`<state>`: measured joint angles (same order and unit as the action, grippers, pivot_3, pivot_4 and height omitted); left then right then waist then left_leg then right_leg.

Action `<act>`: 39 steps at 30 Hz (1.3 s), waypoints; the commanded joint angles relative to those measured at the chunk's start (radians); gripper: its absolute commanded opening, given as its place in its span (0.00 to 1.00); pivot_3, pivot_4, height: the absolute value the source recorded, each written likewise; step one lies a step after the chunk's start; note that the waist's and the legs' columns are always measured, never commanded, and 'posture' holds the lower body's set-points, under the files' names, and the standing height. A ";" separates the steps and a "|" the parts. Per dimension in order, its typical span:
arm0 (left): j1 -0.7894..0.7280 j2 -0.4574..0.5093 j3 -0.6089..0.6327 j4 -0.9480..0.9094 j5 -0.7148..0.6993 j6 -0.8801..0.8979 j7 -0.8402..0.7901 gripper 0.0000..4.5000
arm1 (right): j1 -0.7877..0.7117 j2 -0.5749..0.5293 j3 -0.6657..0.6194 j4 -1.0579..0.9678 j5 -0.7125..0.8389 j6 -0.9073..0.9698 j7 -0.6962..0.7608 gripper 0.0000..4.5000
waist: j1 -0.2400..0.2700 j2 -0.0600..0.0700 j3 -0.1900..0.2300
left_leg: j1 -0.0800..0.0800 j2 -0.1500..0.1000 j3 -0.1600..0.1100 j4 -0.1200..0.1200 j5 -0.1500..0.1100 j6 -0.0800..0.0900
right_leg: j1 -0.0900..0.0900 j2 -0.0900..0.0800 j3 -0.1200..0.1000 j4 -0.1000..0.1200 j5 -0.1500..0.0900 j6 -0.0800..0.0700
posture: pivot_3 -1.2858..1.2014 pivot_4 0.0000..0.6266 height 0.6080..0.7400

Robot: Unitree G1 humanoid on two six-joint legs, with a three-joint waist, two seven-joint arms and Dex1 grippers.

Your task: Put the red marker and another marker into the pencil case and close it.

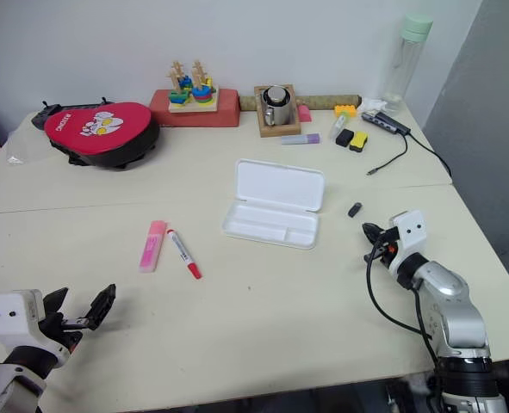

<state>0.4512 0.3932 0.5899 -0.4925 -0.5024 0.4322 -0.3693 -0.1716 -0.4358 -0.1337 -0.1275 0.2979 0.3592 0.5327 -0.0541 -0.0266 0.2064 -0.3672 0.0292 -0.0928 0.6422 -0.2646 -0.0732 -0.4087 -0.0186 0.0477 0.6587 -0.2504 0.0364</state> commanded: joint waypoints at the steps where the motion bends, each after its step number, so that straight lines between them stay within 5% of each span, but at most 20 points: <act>1: 0.002 0.004 -0.007 -0.026 0.002 -0.019 -0.010 1.00 | -0.005 -0.001 -0.003 -0.029 0.016 -0.001 0.008 0.01 | 0.000 0.000 0.000 | 0.000 0.000 0.000 0.000 0.000 0.000 | 0.000 0.000 0.000 0.000 0.000 0.000 | 0.52 0.24 1.00; 36: -0.015 0.002 -0.010 -0.025 -0.042 0.045 0.005 1.00 | -0.019 0.000 0.012 -0.028 0.027 0.028 0.025 0.01 | 0.000 0.000 0.000 | 0.000 0.000 0.000 0.000 0.000 0.000 | 0.000 0.000 0.000 0.000 0.000 0.000 | 0.52 0.24 1.00; 39: -0.017 0.003 -0.010 -0.026 -0.042 0.044 0.005 1.00 | -0.022 0.000 0.003 -0.028 0.046 0.046 0.038 0.12 | 0.000 0.000 0.000 | 0.000 0.000 0.000 0.000 0.000 0.000 | 0.000 0.000 0.000 0.000 0.000 0.000 | 0.52 0.24 1.00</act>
<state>0.4336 0.3894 0.5709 -0.4925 -0.5311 0.4797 -0.3631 -0.1774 -0.4273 -0.1123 -0.1275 0.3164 0.3985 0.5574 -0.0544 -0.0266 0.2063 -0.3672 0.0292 -0.0929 0.6423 -0.2646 -0.0732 -0.4086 -0.0186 0.0477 0.6589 -0.2503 0.0364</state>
